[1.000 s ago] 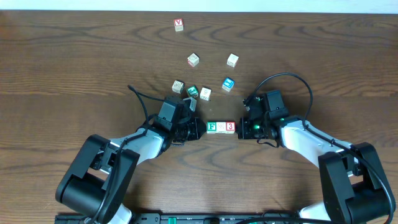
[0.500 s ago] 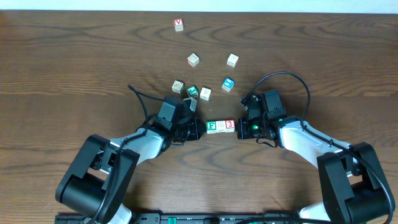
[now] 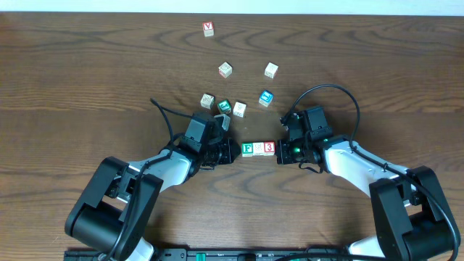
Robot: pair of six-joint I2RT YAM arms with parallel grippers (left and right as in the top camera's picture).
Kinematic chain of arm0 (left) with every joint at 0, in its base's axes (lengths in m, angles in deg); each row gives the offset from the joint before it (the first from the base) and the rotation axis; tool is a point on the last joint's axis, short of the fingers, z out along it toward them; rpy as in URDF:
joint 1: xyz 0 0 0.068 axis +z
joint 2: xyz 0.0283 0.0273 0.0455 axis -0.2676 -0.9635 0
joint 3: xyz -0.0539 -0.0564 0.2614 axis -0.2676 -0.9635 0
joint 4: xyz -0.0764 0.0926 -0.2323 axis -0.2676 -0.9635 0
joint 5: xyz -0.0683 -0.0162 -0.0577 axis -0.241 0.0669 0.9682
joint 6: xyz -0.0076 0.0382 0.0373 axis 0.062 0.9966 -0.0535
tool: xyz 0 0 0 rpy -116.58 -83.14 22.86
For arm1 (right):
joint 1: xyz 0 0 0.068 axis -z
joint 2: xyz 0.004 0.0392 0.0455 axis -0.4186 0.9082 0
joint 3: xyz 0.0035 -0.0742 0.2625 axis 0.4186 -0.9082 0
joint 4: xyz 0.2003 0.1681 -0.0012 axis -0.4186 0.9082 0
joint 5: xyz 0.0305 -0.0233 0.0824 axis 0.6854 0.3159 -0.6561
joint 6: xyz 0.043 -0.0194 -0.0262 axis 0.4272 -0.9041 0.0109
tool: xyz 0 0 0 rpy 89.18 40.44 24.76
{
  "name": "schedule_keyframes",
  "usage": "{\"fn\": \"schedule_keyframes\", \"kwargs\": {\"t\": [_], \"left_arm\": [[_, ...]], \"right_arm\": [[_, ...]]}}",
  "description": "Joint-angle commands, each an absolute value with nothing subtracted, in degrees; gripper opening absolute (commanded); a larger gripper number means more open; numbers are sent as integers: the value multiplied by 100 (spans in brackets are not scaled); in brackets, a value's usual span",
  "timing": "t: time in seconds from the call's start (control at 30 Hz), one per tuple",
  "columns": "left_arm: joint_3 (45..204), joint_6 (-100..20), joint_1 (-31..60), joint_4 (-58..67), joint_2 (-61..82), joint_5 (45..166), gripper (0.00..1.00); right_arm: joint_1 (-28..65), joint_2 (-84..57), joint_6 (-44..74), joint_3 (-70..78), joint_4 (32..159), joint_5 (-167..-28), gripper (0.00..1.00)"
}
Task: Lift 3 blocks
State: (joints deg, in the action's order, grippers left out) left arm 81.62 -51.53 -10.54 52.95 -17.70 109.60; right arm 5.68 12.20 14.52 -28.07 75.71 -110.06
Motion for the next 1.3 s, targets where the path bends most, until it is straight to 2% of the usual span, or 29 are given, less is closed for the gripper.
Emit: {"fn": "schedule_keyframes", "kwargs": {"t": [0.0, 0.27, 0.7, 1.27], "left_arm": [[8247, -5035, -1069, 5275, -1833, 10805, 7], [8247, -5035, -1069, 5277, -1833, 10805, 8], [8247, -5039, -1069, 5277, -1833, 10807, 8], [8247, -5037, -1069, 5260, -1833, 10807, 7]], "right_arm": [[517, 1273, 1511, -2829, 7608, -10444, 1], [526, 1273, 1527, -2730, 7615, -10232, 1], [526, 1273, 1619, -2671, 7671, -11095, 1], [714, 1273, 1783, -2391, 7960, -11117, 1]]}}
